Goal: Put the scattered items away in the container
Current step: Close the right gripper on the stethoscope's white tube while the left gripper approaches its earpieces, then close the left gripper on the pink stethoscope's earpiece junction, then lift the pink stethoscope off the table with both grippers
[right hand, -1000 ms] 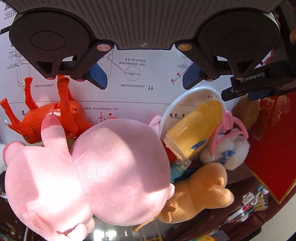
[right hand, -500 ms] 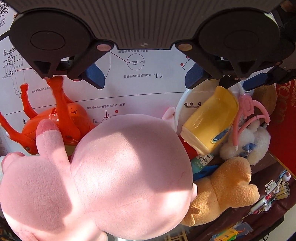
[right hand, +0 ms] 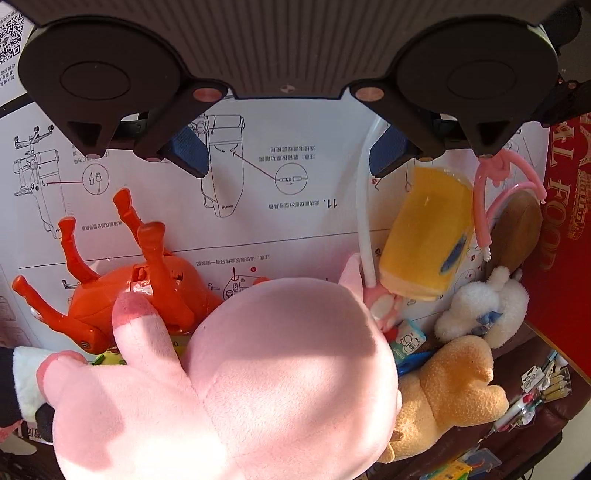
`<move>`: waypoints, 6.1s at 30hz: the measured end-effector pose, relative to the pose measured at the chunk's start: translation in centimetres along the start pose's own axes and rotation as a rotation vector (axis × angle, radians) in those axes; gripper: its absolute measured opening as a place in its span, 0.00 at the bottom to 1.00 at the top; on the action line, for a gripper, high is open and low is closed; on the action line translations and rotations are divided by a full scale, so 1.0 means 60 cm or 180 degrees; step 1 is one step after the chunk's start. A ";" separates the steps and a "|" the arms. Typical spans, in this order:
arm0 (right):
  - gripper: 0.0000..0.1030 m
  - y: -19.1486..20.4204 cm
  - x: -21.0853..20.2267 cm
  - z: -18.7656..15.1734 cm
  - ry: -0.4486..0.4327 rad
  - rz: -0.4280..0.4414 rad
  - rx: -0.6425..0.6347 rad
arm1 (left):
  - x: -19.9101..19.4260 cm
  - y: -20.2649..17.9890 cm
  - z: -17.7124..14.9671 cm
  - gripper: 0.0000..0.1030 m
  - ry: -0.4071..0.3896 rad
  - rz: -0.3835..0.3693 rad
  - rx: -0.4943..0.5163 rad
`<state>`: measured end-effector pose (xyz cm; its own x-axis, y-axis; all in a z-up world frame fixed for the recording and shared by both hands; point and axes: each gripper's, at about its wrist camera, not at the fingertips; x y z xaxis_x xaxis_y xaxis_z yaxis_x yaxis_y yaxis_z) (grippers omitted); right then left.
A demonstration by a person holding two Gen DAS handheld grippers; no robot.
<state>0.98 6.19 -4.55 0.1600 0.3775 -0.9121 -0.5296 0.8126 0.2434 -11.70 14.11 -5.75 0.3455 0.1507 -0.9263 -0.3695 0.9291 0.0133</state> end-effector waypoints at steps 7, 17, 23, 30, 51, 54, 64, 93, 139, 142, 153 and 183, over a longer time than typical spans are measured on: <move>0.92 0.007 -0.019 -0.036 0.0032 -0.0043 -0.0073 | -0.033 0.004 -0.053 0.56 0.0024 -0.0202 -0.0085; 0.76 0.037 -0.021 -0.065 0.0064 0.0120 -0.0384 | -0.042 0.042 -0.056 0.56 -0.0052 -0.0121 -0.0516; 0.64 0.061 -0.008 -0.052 0.0028 0.0125 -0.0597 | -0.039 0.048 -0.059 0.56 -0.0068 -0.0176 -0.0565; 0.49 0.080 0.007 -0.036 -0.0092 0.0118 -0.0889 | -0.039 0.044 -0.059 0.59 -0.0052 -0.0159 -0.0525; 0.12 0.005 -0.043 -0.124 0.0145 0.0271 -0.0712 | -0.041 0.033 -0.074 0.71 -0.0013 -0.0128 -0.0538; 0.13 0.001 -0.046 -0.131 0.0100 0.0312 -0.0630 | -0.042 0.024 -0.077 0.72 -0.0001 -0.0051 -0.0477; 0.63 0.002 -0.050 -0.141 0.0013 0.0730 -0.0623 | -0.031 -0.003 -0.075 0.87 0.0106 0.0088 -0.0308; 0.36 0.024 -0.035 -0.110 -0.0111 0.0282 -0.0988 | -0.052 -0.008 -0.085 0.27 0.0062 0.0222 -0.0453; 0.09 -0.003 -0.088 -0.134 -0.0136 0.0875 -0.0438 | -0.115 -0.014 -0.105 0.25 -0.0155 0.0050 -0.0401; 0.09 -0.004 -0.098 -0.131 -0.0170 0.0901 -0.0424 | -0.129 -0.018 -0.105 0.25 -0.0194 0.0045 -0.0365; 0.09 0.003 -0.108 -0.134 -0.0201 0.0905 -0.0469 | -0.124 -0.007 -0.114 0.24 -0.0060 -0.0082 -0.0437; 0.08 0.002 -0.043 -0.132 -0.0050 0.0618 -0.0494 | -0.037 -0.043 -0.070 0.15 -0.0202 0.0079 0.0195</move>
<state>-6.08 1.80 -4.75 0.0550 0.5278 -0.8476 -0.6731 0.6466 0.3590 -15.16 9.96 -5.29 0.3916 0.1931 -0.8997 -0.3257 0.9435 0.0607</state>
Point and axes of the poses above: each gripper's, at about its wrist camera, not at the fingertips, and x roughly the way its jaws point, y to its left, z to its top, and after that the axes turned 3 degrees about y, right-handed
